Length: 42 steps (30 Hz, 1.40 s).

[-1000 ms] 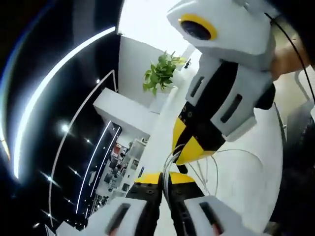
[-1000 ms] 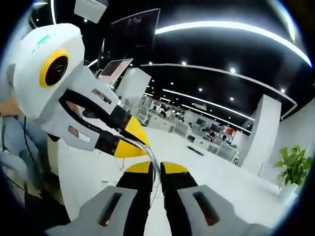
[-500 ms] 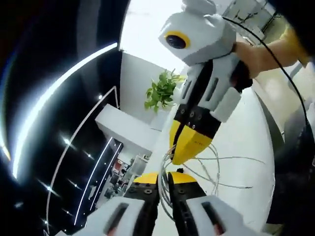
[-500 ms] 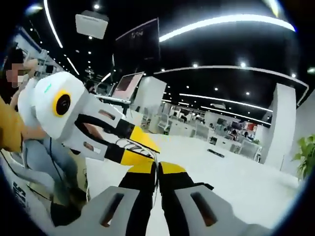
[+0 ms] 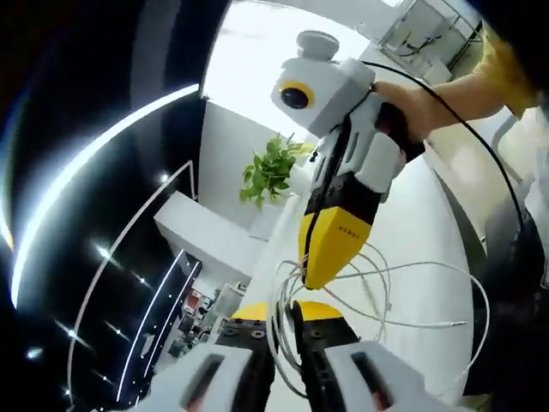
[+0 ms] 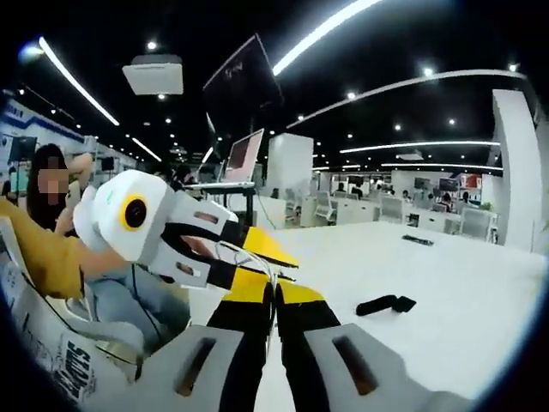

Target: Peel open the Velcro strap on the desktop, arrange the wired earphones neatly onto it, and close the Velcro strap to secure them.

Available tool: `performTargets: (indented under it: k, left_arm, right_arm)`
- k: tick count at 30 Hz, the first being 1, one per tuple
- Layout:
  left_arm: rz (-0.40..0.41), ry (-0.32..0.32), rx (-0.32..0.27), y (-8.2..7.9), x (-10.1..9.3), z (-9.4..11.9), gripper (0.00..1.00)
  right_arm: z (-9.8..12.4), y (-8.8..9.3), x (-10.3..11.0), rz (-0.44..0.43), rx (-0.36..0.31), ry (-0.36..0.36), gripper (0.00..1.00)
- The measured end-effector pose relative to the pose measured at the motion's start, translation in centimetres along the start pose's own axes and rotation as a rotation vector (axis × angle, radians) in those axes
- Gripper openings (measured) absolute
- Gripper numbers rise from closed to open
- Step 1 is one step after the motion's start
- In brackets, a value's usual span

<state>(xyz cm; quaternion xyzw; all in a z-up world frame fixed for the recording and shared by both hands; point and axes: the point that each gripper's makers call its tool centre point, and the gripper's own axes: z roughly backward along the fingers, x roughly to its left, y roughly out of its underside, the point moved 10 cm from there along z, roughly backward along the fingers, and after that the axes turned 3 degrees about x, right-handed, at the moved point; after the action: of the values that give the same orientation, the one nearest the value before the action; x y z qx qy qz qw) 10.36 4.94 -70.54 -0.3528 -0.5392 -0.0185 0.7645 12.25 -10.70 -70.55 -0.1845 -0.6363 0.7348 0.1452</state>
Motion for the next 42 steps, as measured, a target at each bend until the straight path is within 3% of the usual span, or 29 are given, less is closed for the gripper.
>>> performTargets:
  k: [5, 9, 16, 24, 30, 35, 42]
  left_arm:
    - [-0.006, 0.019, -0.016, 0.5, -0.6, -0.6, 0.10]
    - [0.040, 0.036, -0.074, 0.7, -0.7, -0.6, 0.12]
    - [0.087, 0.060, -0.120, 1.0, -1.1, -0.4, 0.16]
    - [0.063, 0.043, -0.111, 0.9, -1.5, -0.6, 0.13]
    - [0.015, -0.052, -0.097, 0.7, -1.5, -0.6, 0.08]
    - [-0.006, -0.089, -0.074, 0.4, -1.5, -0.5, 0.08]
    - [0.045, -0.058, -0.034, 0.6, -1.1, -0.8, 0.07]
  right_arm:
    - [0.2, 0.7, -0.4, -0.023, -0.003, -0.026, 0.05]
    - [0.5, 0.8, -0.4, -0.028, -0.004, -0.052, 0.05]
    - [0.7, 0.8, -0.1, -0.040, -0.002, -0.090, 0.05]
    - [0.5, 0.8, 0.7, -0.040, 0.003, -0.127, 0.05]
    - [0.5, 0.9, 0.5, -0.063, -0.009, -0.134, 0.05]
    - [0.5, 1.1, 0.2, -0.023, 0.016, -0.065, 0.05]
    - [0.3, 1.3, -1.1, -0.059, 0.022, -0.019, 0.05]
